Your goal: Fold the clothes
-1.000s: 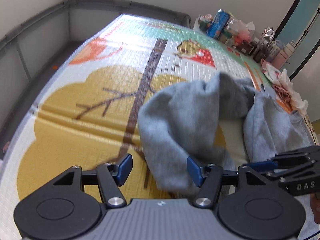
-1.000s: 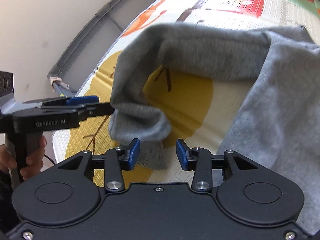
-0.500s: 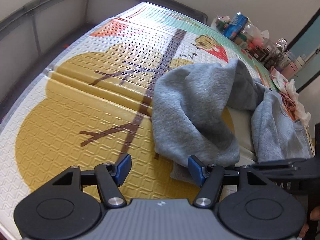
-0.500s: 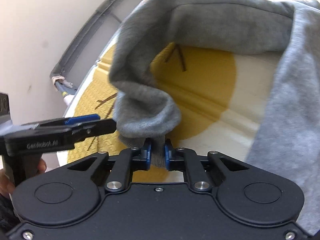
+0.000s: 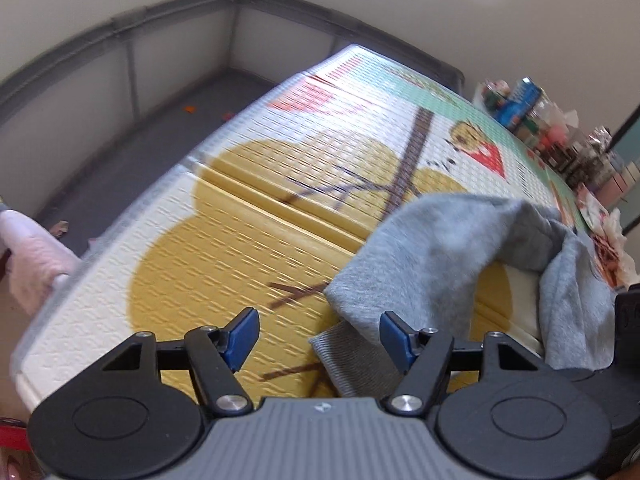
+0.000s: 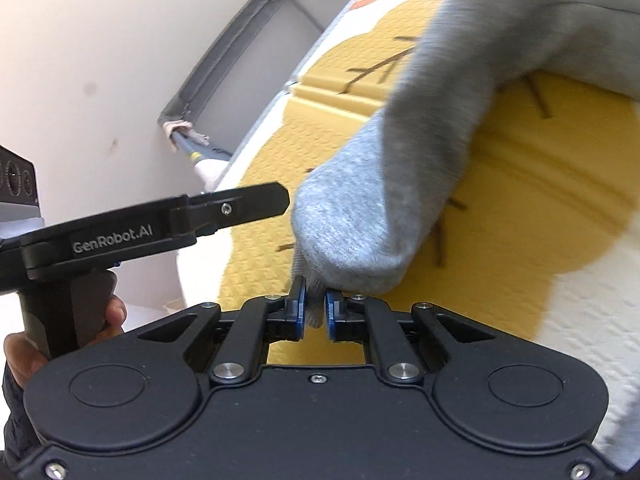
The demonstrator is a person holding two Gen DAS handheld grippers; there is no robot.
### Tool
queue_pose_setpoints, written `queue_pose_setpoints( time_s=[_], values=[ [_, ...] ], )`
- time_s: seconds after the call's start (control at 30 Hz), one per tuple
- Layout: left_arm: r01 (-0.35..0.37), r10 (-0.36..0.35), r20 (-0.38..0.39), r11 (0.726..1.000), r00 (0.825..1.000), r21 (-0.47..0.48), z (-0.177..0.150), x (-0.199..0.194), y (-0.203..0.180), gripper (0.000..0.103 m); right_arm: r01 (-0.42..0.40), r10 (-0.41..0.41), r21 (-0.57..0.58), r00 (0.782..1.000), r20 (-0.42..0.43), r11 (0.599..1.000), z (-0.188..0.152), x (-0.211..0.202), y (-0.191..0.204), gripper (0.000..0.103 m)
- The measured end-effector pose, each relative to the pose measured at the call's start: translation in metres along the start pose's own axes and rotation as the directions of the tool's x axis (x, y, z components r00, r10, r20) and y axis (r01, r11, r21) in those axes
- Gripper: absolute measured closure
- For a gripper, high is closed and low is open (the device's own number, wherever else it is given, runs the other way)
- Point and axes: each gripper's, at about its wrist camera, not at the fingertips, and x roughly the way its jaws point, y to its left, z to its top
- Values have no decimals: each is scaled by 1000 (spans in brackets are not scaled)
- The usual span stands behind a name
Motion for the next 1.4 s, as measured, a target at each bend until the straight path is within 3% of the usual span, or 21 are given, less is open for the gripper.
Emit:
queue_pose_setpoints(
  time_s=[0.27,0.4,0.5,0.63,0.7,0.77,0.97,1.13,1.4],
  values=[
    [-60,61,18,997,998,-53,1,-11,26,32,-53,51,-29,995,-87,998,7,30,34,90],
    [-66,67,12,996,998,-66,1,-10,32,32,-86,78,-67,991,-111,994,5,21,41,79],
    [-47,47,2,998,999,-48,0,-5,29,32,-101,88,-130,991,-106,986,2,2,45,79],
    [-54,54,-21,998,998,12,-3,8,17,33,-53,50,-161,998,-24,986,8,-30,38,79],
    [-25,25,-5,998,1000,64,-6,8,7,40,-25,28,-166,999,21,986,14,-46,34,79],
    [8,-10,15,994,1000,110,-8,6,-2,40,11,1,-165,997,72,986,25,-59,27,79],
    [141,-153,70,978,986,152,-8,-7,-24,37,180,-152,-118,965,213,977,62,-85,3,82],
    [66,-69,8,984,998,167,-8,15,-35,36,298,-275,-73,935,224,952,82,-79,-22,83],
    [-4,12,-71,994,997,110,-14,45,-16,34,354,-343,-65,929,139,933,82,-47,-44,83]
  ],
)
